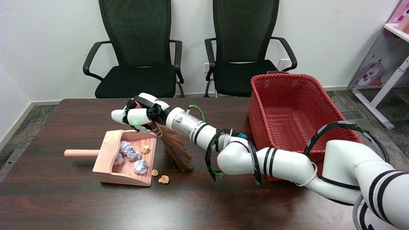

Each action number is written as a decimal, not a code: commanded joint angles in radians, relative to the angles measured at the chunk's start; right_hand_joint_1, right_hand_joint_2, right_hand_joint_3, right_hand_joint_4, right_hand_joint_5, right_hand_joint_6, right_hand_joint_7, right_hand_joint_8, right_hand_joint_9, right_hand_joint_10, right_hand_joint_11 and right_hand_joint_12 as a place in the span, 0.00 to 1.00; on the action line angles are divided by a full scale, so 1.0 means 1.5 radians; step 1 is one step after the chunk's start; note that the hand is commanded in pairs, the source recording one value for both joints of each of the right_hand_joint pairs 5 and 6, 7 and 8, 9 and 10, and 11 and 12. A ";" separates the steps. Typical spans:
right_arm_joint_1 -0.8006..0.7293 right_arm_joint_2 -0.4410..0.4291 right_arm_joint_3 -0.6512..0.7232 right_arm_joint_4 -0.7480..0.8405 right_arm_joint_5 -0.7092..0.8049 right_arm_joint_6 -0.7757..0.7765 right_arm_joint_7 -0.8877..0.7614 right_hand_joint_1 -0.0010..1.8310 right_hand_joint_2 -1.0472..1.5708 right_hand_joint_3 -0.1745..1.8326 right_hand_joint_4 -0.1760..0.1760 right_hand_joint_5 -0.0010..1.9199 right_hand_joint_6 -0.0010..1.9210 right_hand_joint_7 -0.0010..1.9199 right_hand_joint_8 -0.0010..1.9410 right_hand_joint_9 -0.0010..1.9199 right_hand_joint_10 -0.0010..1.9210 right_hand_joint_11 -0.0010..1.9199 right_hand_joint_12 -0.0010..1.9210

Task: Sweep the paper ball into the dustpan.

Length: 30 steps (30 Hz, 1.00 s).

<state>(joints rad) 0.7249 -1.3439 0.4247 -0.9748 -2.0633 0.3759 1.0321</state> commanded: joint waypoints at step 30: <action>-0.160 0.170 0.067 -0.244 -0.021 0.449 0.421 0.48 0.95 0.73 0.45 1.00 1.00 1.00 0.99 1.00 1.00 1.00 1.00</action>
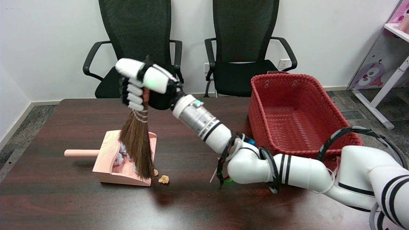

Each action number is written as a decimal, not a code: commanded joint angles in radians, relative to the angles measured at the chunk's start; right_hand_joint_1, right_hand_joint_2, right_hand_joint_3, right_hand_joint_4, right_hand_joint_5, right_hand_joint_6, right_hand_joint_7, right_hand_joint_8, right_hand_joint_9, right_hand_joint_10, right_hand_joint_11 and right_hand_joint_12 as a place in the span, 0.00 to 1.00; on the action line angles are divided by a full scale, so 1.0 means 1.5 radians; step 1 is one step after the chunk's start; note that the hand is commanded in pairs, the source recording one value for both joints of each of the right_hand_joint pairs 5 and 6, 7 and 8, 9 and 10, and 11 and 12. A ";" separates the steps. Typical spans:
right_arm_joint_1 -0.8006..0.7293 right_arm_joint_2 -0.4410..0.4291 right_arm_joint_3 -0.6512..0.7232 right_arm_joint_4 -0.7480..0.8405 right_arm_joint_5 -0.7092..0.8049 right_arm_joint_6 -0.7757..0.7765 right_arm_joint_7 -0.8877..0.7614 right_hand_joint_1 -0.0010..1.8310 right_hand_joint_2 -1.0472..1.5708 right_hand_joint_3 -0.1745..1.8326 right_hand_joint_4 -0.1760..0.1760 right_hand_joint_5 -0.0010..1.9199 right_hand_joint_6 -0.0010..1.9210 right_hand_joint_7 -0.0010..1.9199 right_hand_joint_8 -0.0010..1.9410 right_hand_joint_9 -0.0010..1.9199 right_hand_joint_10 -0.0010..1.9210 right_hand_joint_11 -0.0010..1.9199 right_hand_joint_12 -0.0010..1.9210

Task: Sweep the paper ball into the dustpan.

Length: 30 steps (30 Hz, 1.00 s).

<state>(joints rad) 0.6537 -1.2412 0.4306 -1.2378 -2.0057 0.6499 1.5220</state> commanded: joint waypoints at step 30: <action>-0.354 0.186 0.156 -0.401 0.089 0.217 -0.459 0.44 0.95 1.00 0.49 1.00 1.00 1.00 0.99 1.00 1.00 1.00 1.00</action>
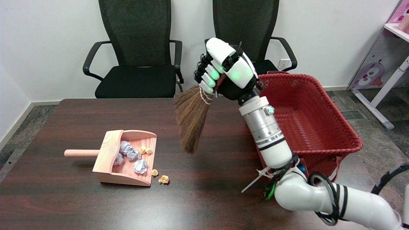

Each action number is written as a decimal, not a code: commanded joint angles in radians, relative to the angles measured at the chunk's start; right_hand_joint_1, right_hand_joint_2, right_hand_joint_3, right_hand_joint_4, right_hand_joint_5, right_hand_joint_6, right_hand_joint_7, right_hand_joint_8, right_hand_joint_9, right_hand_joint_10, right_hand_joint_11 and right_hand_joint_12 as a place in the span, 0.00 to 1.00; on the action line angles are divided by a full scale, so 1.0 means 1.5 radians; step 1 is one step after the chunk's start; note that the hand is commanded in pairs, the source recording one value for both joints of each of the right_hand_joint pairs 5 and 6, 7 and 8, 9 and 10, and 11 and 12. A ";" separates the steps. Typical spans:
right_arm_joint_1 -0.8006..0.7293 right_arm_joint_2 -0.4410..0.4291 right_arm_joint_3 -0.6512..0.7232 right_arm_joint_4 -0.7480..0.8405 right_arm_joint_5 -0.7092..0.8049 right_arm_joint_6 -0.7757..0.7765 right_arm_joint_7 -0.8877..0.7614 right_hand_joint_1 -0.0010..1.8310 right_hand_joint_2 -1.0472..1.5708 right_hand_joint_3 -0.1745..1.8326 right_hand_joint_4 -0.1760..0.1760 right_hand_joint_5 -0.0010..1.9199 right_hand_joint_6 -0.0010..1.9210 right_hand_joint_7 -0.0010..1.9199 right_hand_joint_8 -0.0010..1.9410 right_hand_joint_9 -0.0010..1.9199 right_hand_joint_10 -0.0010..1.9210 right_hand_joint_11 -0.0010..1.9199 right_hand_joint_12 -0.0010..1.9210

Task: Sweep the paper ball into the dustpan.

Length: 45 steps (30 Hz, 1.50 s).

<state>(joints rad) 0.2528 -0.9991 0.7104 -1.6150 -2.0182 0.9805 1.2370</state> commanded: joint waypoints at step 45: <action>-0.086 -0.400 -0.150 -0.014 0.189 0.097 -1.283 0.52 1.00 0.98 0.64 1.00 1.00 1.00 0.99 1.00 1.00 1.00 1.00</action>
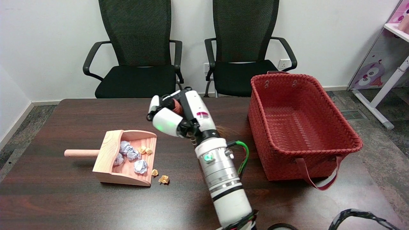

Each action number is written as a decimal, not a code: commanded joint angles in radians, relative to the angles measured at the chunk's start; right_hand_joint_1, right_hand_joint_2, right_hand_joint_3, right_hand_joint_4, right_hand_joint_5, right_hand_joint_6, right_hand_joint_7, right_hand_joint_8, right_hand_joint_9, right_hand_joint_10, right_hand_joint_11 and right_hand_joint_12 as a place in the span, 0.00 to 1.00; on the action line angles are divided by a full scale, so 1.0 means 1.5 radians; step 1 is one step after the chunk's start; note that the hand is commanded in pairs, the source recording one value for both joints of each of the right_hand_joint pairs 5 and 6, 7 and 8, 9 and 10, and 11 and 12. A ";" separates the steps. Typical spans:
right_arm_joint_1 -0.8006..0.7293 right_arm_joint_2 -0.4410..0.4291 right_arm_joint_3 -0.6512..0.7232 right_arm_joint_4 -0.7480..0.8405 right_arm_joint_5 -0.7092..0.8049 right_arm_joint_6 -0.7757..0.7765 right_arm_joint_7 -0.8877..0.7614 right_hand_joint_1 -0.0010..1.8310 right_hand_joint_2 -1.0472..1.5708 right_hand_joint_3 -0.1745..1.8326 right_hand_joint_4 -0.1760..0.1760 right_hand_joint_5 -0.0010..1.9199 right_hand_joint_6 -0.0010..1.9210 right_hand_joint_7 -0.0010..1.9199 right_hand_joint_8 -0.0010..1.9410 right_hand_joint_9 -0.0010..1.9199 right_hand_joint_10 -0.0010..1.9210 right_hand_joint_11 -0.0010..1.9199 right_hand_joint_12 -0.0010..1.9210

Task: Sweep the paper ball into the dustpan.

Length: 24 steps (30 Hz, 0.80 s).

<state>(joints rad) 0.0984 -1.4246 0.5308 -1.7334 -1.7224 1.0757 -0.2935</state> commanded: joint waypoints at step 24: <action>0.061 -0.206 -0.064 0.225 0.007 0.002 -0.182 0.52 1.00 1.00 0.63 1.00 1.00 1.00 0.99 1.00 1.00 1.00 1.00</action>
<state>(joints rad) 0.1664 -1.6411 0.4589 -1.5314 -1.7319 1.1116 -0.5459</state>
